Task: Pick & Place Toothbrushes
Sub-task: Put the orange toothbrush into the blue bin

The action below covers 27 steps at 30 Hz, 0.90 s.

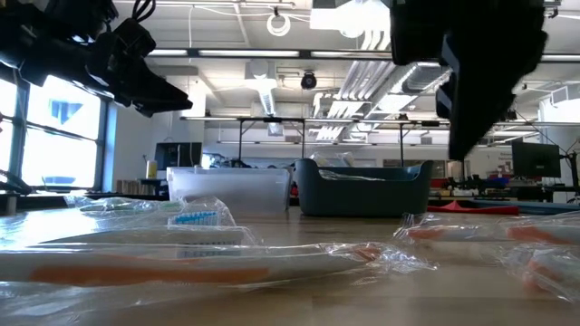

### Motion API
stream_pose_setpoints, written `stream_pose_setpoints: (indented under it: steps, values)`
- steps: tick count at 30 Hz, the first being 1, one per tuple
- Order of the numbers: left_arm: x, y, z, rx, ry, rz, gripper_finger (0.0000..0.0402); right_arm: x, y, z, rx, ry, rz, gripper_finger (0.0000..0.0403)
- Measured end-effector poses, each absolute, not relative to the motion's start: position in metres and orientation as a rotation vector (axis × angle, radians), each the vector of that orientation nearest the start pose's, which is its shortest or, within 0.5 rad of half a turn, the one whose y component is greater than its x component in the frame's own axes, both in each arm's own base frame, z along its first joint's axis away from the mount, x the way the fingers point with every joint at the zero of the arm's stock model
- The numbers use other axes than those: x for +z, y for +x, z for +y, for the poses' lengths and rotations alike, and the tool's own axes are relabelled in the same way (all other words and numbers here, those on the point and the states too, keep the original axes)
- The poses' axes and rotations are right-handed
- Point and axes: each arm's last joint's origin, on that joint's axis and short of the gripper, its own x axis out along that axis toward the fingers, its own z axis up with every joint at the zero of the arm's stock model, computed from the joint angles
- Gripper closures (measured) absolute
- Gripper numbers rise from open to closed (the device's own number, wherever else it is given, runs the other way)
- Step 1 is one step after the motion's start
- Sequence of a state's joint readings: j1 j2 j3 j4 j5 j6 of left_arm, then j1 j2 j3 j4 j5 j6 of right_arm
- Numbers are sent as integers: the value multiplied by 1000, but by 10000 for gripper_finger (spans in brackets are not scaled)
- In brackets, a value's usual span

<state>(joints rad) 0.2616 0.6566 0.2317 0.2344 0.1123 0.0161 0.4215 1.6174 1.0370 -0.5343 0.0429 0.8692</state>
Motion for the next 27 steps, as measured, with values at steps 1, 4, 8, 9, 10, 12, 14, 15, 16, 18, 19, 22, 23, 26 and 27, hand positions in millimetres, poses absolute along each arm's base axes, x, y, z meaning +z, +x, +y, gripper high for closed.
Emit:
stream_pose_setpoints:
  steps: [1,4,8,9,10,12,14,15,16,18,19,22,23,26,27]
  values:
    - [200,149,37,147,-19,188,231,192,286,129,-144,516,1164,268]
    - [200,149,37,149,-19,188,231,181,287,135,-110,521,1230,273]
    - [200,149,37,151,-18,188,231,170,288,144,-79,521,1272,278]
    - [200,149,37,151,-18,188,231,168,288,145,-73,520,1275,278]
    - [200,149,37,151,-18,188,231,167,289,147,-66,521,1277,278]
    - [200,149,37,151,-18,188,231,165,289,149,-57,519,1279,277]
    - [200,149,37,151,-18,188,231,165,288,150,-58,514,1276,277]
    - [200,149,37,151,-18,189,231,165,288,151,-66,507,1266,277]
    - [200,149,37,151,-18,188,231,165,288,151,-76,496,1257,278]
    - [200,149,37,151,-18,189,231,165,288,153,-86,483,1239,280]
    - [200,149,37,151,-18,189,231,166,288,153,-87,479,1228,280]
    - [200,149,37,150,-19,190,231,166,288,154,-89,474,1221,280]
    - [200,149,37,150,-19,191,231,166,288,154,-87,476,1217,280]
    - [200,149,37,150,-19,191,231,166,289,155,-82,480,1208,280]
    - [200,149,37,150,-19,192,231,166,290,155,-81,481,1205,280]
